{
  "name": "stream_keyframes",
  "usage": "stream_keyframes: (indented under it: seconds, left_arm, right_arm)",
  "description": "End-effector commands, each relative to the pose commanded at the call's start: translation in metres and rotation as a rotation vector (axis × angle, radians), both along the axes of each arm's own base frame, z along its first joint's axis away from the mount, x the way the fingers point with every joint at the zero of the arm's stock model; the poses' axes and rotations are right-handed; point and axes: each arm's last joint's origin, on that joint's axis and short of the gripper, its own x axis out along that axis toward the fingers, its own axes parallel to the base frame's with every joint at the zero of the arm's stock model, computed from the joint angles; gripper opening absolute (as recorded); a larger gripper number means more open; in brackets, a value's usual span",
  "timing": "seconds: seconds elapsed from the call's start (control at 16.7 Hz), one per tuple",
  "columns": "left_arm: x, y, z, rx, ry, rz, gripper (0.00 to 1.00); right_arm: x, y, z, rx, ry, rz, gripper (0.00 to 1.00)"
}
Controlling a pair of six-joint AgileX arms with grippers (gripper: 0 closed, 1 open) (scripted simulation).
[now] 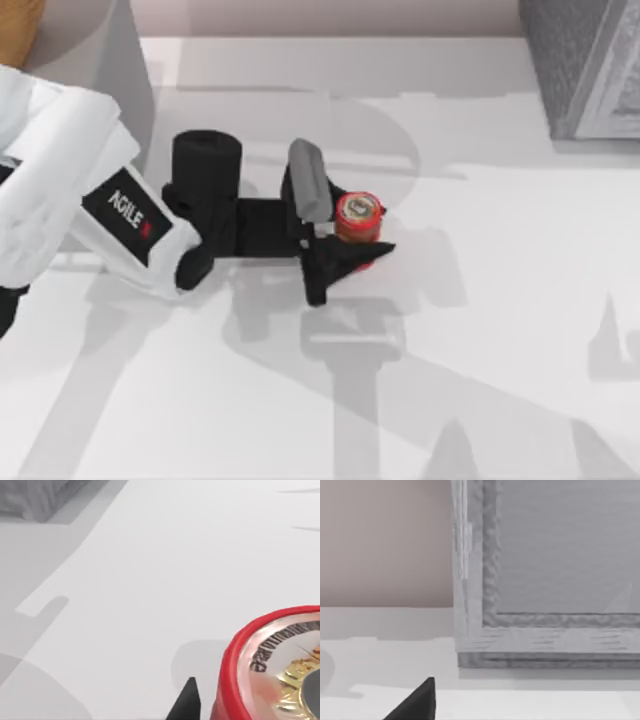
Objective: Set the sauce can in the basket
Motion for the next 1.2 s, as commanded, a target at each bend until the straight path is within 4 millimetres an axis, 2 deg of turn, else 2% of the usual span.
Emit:
stream_keyframes:
  seconds: [0.66, 0.9, 1.2]
  left_arm:
    - [0.0, 0.003, 0.005, 0.006, -0.011, -0.005, 0.0]
    - [-0.001, 0.018, 0.03, 0.038, -0.059, -0.044, 0.0]
    - [-0.014, 0.058, 0.078, 0.087, -0.119, -0.108, 0.0]
  right_arm:
    - [0.0, 0.0, 0.0, 0.0, 0.0, 0.0, 1.0]
    - [0.0, 0.0, 0.0, 0.0, 0.0, 0.0, 1.0]
    - [0.0, 0.0, 0.0, 0.0, 0.0, 0.0, 1.0]
